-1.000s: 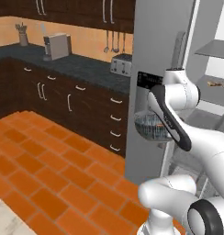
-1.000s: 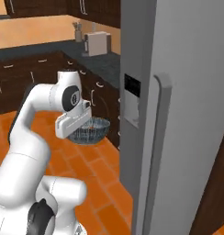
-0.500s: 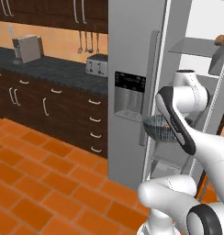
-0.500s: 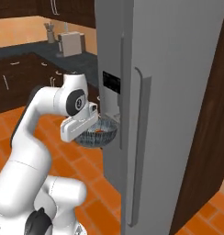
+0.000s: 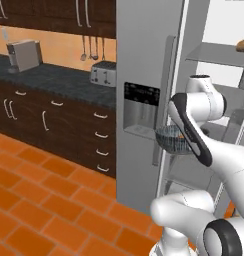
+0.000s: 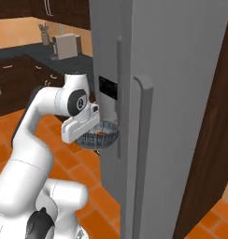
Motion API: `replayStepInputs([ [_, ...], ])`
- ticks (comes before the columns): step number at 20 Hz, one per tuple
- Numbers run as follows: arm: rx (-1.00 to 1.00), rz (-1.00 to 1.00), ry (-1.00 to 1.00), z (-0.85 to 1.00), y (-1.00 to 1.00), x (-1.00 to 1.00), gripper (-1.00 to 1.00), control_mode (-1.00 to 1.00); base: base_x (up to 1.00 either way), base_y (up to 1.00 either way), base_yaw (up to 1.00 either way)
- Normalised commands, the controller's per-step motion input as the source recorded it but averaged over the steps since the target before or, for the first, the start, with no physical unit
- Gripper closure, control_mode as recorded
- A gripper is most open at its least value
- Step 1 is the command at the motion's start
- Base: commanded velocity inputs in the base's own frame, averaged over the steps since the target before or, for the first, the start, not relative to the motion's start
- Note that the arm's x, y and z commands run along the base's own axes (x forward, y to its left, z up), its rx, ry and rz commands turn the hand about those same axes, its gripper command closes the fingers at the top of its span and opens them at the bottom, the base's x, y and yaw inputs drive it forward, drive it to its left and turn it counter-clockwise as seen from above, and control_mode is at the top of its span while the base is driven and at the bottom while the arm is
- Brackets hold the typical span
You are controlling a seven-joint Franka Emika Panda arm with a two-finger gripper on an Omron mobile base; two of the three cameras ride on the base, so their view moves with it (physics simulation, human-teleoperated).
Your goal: Pick the chicken drumstick and bell pepper from their plates and place them in the bowl. Then put the bowl in the fridge.
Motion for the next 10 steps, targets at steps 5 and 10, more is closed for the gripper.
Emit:
replayStepInputs([
  [5, 0.00, 0.00, 0.00, 0.00, 0.00, 0.00, 1.00, 1.00, 0.39, 0.85, -0.30],
  [10, 0.00, 0.00, 0.00, 0.00, 0.00, 0.00, 1.00, 1.00, 0.35, 0.98, -0.14],
])
